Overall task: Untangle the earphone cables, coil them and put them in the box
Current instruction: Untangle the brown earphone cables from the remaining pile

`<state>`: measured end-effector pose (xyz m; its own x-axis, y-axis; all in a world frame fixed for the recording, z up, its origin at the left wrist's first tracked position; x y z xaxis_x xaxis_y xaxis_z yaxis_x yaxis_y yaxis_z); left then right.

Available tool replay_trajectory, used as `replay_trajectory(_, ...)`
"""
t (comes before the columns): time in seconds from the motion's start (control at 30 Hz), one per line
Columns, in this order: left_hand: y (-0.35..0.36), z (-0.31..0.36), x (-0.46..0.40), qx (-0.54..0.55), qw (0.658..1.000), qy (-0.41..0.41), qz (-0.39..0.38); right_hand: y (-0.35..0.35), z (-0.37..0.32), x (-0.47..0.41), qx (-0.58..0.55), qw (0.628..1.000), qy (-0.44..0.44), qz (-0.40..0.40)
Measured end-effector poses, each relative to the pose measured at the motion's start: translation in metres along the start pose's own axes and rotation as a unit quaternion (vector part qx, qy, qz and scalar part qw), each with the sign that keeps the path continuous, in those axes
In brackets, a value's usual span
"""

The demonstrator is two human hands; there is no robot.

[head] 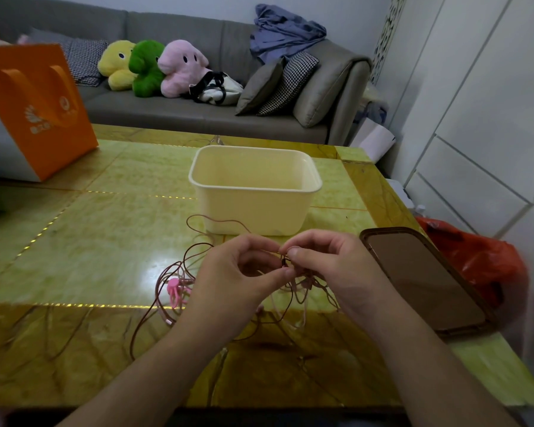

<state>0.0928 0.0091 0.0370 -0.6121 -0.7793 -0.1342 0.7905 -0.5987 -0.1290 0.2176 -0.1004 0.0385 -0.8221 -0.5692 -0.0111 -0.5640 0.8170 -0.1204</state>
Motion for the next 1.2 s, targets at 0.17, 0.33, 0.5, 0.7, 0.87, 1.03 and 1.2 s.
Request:
replay_trajectory(0.17, 0.008, 0.004, 0.002, -0.023, 0.999, 0.019, -0.037, 0.003, -0.005, 0.003, 0.025, 0.999, -0.029, -0.004)
replay_trajectory(0.33, -0.005, 0.001, -0.002, -0.007, 0.999, 0.016, 0.029, 0.008, -0.007, 0.007, 0.001, 0.999, -0.028, -0.034)
replay_trajectory(0.5, -0.014, -0.007, -0.005, 0.005, 0.997, -0.008, 0.072, 0.014, -0.010, 0.009, 0.015, 0.996, -0.056, -0.063)
replay_trajectory(0.7, -0.016, -0.011, -0.004, 0.074, 0.991, -0.051, 0.094, 0.010, -0.006, 0.005, -0.024, 0.999, -0.020, -0.027)
replay_trajectory(0.87, -0.009, -0.005, -0.002, 0.054, 0.996, -0.033, 0.063, 0.012, -0.009, 0.008, 0.068, 0.996, -0.056, -0.021)
replay_trajectory(1.03, -0.006, -0.003, -0.001, 0.018, 0.998, 0.011, 0.056, 0.012, -0.007, 0.008, 0.143, 0.986, -0.089, -0.009)
replay_trajectory(1.2, -0.009, -0.008, -0.003, 0.041, 0.997, -0.003, 0.069, -0.004, -0.011, -0.001, 0.141, 0.982, -0.119, 0.045)
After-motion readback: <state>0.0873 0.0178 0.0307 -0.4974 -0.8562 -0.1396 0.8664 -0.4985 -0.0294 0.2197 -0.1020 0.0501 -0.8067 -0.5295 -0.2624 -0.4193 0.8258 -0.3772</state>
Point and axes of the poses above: each hand's wrist, its own x-axis away from the middle knuckle, its own y-axis out of the palm, z = x × y, the point moved 10 cm from there along -x, towards the middle knuckle, and after that the axes turned 13 degrees about z, right-handed, at the moved point
